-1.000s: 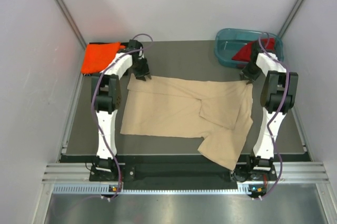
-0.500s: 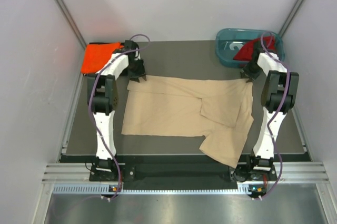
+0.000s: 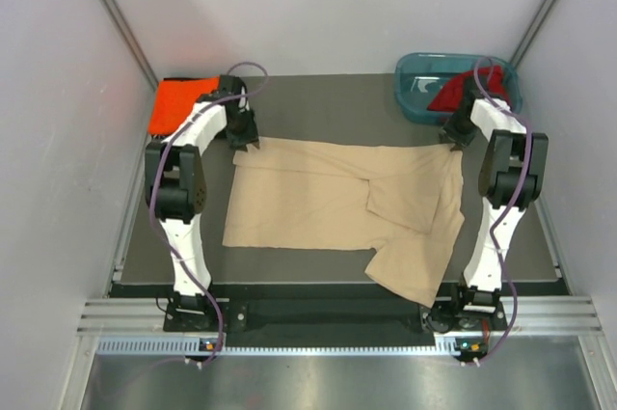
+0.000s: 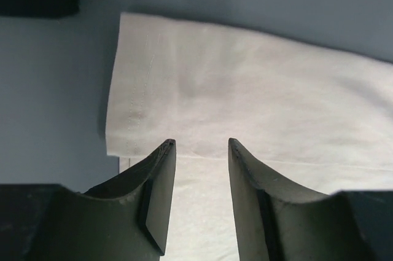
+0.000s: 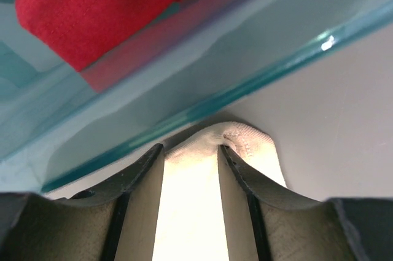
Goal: Fold and stack the t-shirts
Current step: Fold the tshirt
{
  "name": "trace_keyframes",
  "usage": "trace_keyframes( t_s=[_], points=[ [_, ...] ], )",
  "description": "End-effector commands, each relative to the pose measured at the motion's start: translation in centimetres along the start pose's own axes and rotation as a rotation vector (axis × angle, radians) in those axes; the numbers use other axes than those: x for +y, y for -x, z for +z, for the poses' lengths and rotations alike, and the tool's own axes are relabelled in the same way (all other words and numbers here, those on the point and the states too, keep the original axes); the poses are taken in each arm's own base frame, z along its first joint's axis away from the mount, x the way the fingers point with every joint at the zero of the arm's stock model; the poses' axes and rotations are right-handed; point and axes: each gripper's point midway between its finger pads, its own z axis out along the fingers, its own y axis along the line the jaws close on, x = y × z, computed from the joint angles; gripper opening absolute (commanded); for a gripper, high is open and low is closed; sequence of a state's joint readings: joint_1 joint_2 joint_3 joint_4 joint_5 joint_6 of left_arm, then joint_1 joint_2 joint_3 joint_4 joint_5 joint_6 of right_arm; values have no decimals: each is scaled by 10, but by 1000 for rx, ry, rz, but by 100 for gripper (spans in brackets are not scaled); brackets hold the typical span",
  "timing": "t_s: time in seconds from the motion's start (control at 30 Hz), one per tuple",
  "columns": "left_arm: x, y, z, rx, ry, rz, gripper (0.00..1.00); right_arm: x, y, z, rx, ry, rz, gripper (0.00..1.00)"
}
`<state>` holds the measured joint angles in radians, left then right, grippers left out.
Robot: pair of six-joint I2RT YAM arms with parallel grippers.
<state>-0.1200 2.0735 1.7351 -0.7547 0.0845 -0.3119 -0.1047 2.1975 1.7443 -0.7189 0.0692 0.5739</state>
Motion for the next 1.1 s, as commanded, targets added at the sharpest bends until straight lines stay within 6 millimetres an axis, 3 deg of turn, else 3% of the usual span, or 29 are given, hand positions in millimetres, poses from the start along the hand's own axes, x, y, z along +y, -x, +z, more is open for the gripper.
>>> trace_keyframes(
  t_s=[0.0, 0.13, 0.37, 0.47, 0.5, 0.77, 0.83, 0.9, 1.07],
  points=[
    [18, -26, 33, 65, 48, -35, 44, 6, -5, -1, -18, 36, -40, 41],
    [45, -49, 47, 138, 167, -38, 44, 6, -7, -6, -24, 43, -61, 42],
    [92, -93, 43, 239, 262, -119, 43, 8, -5, -16, -35, 52, -101, 42],
    [106, -100, 37, 245, 265, -134, 44, 12, -2, -26, -56, 60, -126, 42],
    [122, -98, 34, 242, 289, -159, 44, 14, -1, -30, -63, 61, -137, 42],
    [156, -101, 22, 237, 337, -195, 44, 36, 2, -68, -127, 72, -246, 45],
    [164, -100, 19, 233, 353, -196, 44, 59, -11, -77, -127, 104, -315, 47],
    [175, -99, 16, 229, 368, -216, 44, 72, -18, -80, -114, 133, -354, 48],
    [200, -92, 7, 202, 387, -274, 44, 110, -58, -81, -44, 209, -459, 49]
  ],
)
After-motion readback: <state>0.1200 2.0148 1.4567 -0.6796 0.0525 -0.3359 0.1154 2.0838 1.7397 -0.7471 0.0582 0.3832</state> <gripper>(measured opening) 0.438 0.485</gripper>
